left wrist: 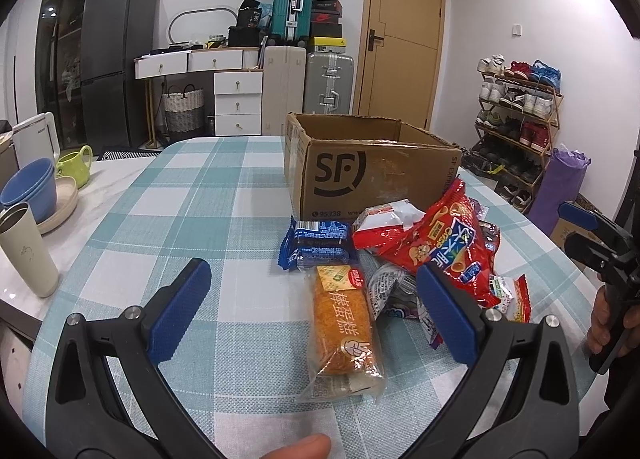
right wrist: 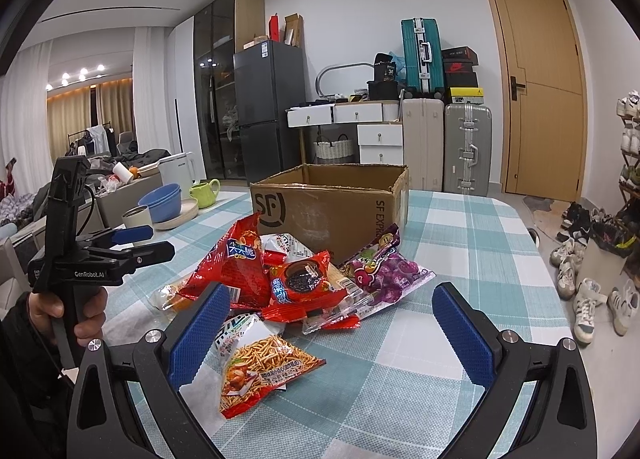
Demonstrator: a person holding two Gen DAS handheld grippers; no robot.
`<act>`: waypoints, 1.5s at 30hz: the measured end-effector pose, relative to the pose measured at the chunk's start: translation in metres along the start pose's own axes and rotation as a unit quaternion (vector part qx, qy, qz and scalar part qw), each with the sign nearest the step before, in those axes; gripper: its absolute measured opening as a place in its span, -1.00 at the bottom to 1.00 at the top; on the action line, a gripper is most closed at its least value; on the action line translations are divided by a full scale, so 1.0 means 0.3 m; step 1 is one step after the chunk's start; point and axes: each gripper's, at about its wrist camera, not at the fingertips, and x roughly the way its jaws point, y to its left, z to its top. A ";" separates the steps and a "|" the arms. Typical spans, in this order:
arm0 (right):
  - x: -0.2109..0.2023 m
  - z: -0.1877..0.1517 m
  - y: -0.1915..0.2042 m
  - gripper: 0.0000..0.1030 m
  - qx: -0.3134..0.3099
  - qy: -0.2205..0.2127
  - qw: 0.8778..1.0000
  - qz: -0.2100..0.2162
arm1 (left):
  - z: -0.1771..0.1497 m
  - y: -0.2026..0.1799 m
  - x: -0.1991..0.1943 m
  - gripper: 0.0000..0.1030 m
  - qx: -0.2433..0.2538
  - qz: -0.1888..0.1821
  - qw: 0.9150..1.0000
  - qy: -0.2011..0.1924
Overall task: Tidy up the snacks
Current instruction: 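Grasp the orange sponge cake with the left gripper while the right gripper grasps the white noodle-snack bag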
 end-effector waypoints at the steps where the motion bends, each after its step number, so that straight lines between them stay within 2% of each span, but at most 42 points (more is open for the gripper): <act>1: 0.003 0.000 0.000 0.99 0.001 0.002 1.000 0.000 | 0.000 0.002 0.001 0.98 -0.002 0.004 1.000 0.001; 5: 0.033 0.001 0.002 0.99 0.008 0.034 0.999 0.006 | 0.000 0.005 0.014 0.98 -0.006 0.001 1.000 0.010; 13: 0.088 0.001 0.061 0.99 -0.011 0.098 0.995 0.026 | -0.004 -0.012 0.064 0.98 0.013 0.005 0.998 0.063; 21: 0.159 -0.014 0.095 0.99 -0.011 0.145 0.988 0.051 | -0.025 -0.036 0.139 0.98 0.030 0.005 0.992 0.120; 27: 0.205 -0.038 0.132 0.99 -0.023 0.176 0.982 0.068 | -0.038 -0.038 0.214 0.98 0.034 0.026 0.987 0.152; 30: 0.236 -0.053 0.152 0.99 -0.031 0.192 0.978 0.074 | -0.044 -0.035 0.247 0.98 0.028 0.018 0.986 0.163; 33: 0.267 -0.055 0.169 0.92 -0.043 0.202 0.976 0.072 | -0.049 -0.026 0.262 0.82 0.026 0.007 0.985 0.173; 35: 0.291 -0.056 0.179 0.88 -0.054 0.210 0.974 0.069 | -0.053 -0.025 0.276 0.62 0.025 0.004 0.983 0.181; 39: 0.319 -0.051 0.188 0.77 -0.066 0.220 0.971 0.067 | -0.061 -0.021 0.303 0.36 0.021 -0.011 0.981 0.194; 42: 0.328 -0.043 0.200 0.73 -0.080 0.223 0.969 0.066 | -0.064 -0.022 0.313 0.11 0.019 -0.027 0.980 0.197; 45: 0.305 -0.042 0.206 0.68 -0.084 0.226 0.968 0.066 | -0.065 -0.027 0.319 -0.27 0.019 -0.043 0.979 0.200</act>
